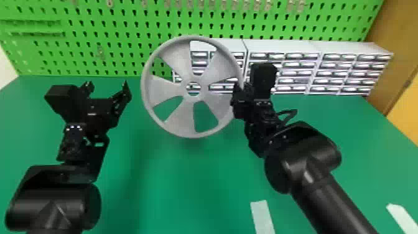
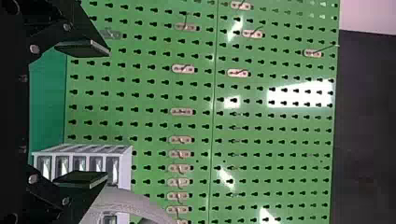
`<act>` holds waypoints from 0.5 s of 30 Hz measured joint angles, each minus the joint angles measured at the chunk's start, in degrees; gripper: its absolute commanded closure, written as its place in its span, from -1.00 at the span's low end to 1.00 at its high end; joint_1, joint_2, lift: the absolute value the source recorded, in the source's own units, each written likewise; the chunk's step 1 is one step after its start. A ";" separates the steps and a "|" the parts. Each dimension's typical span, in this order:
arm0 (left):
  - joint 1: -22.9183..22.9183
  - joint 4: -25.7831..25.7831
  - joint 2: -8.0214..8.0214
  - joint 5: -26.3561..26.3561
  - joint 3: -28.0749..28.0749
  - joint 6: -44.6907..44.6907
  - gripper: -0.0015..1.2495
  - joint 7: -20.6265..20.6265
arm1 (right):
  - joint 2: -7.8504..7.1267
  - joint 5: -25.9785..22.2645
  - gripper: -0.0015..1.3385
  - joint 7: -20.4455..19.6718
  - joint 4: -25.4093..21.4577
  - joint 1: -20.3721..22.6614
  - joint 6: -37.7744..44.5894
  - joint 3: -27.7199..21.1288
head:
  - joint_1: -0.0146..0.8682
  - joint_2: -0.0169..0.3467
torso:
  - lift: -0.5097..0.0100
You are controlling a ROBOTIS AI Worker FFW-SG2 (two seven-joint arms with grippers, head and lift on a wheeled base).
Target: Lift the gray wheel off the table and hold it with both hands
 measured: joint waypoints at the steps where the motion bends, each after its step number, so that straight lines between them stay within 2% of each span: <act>1: 0.00 0.00 -0.01 0.04 -0.05 0.00 -0.47 0.03 | 0.13 0.50 0.63 0.14 0.37 0.16 -1.35 0.08 | 0.64 -0.82 | 0.59; 7: 0.04 0.00 -0.02 0.53 -0.47 0.00 -0.47 0.25 | 1.07 3.86 0.63 0.22 2.64 1.23 -9.44 0.13 | 0.64 -0.82 | 0.59; 15: 0.20 0.00 -0.02 1.80 -1.27 0.08 -0.47 0.45 | 2.35 6.47 0.63 0.21 5.05 2.40 -15.90 -0.98 | 0.64 -0.82 | 0.59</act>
